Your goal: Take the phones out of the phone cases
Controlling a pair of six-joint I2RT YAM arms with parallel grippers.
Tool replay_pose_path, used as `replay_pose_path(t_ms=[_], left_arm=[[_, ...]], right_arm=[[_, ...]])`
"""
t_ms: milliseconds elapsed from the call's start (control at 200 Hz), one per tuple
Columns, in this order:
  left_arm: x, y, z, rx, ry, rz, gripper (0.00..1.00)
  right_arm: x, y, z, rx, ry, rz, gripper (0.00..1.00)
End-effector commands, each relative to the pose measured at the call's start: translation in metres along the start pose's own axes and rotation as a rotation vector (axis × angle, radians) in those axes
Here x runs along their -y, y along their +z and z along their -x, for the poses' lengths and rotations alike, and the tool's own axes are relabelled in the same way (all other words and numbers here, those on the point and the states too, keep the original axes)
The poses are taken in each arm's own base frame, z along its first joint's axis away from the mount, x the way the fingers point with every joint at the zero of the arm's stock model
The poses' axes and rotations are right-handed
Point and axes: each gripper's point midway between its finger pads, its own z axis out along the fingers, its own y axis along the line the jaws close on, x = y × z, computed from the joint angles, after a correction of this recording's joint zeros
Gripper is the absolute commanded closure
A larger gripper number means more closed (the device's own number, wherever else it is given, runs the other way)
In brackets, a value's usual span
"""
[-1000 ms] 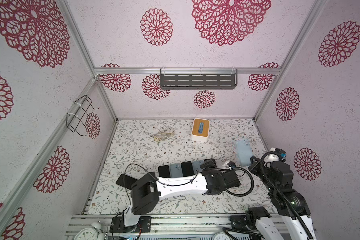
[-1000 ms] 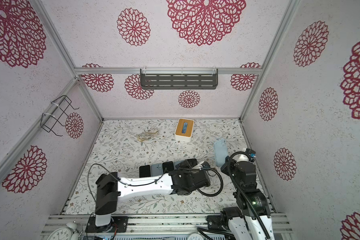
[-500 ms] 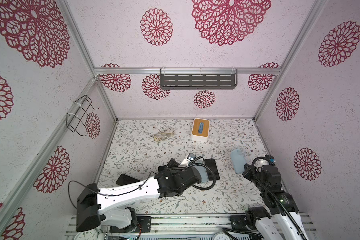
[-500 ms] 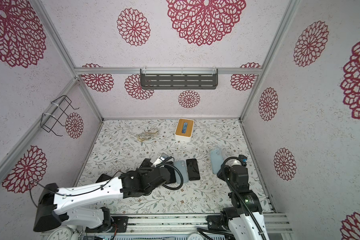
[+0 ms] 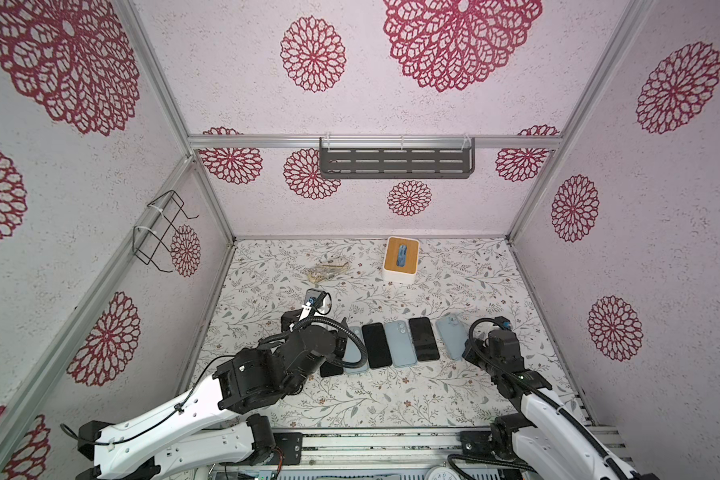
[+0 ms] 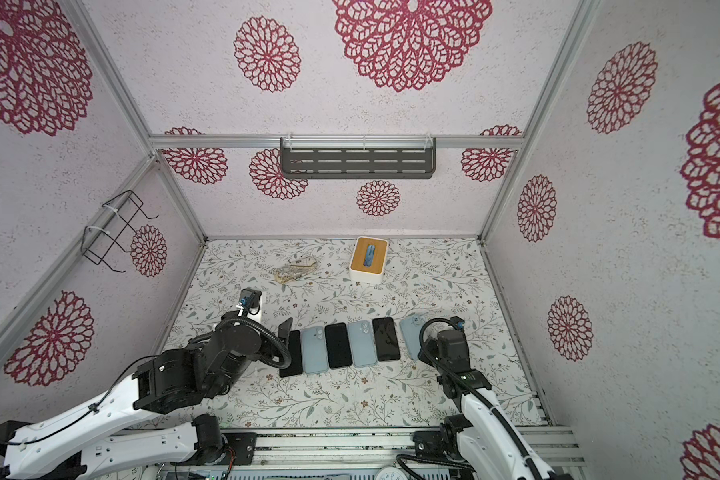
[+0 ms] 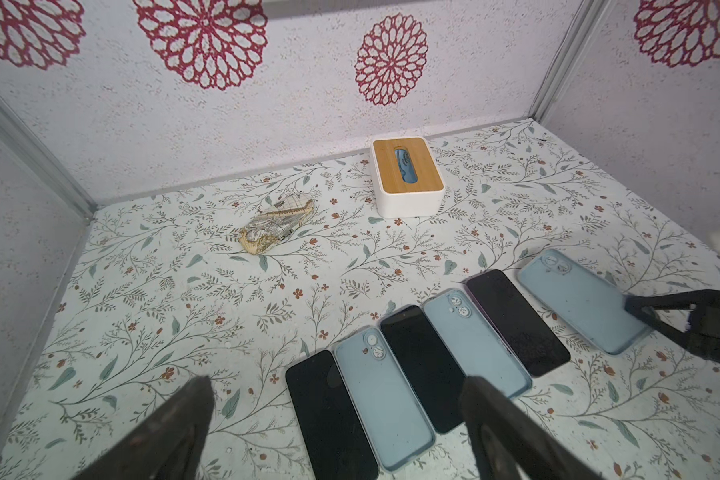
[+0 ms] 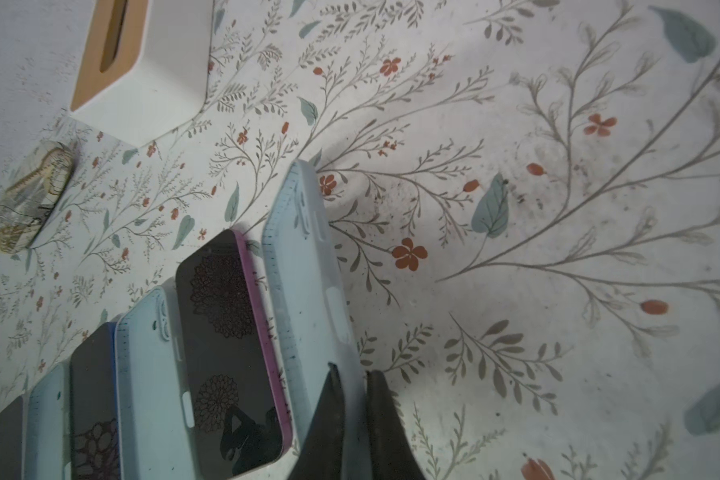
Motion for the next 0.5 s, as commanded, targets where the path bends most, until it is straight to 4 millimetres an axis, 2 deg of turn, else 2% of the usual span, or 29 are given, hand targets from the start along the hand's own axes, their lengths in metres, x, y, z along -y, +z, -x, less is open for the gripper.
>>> replay_pose_path(t_ms=[0,290,495], left_arm=[[-0.006,-0.008,0.003,-0.003,-0.028,-0.007,0.03],[-0.004,-0.007,0.007,0.002,-0.033,-0.007,0.03],[-0.002,-0.006,0.007,0.001,-0.039,-0.014,0.03]], right_arm=[[-0.008,0.005,0.016,0.088,0.004,0.025,1.00],[0.002,0.019,0.005,0.081,0.027,0.007,1.00],[-0.004,0.030,-0.005,0.053,0.055,0.049,1.00]])
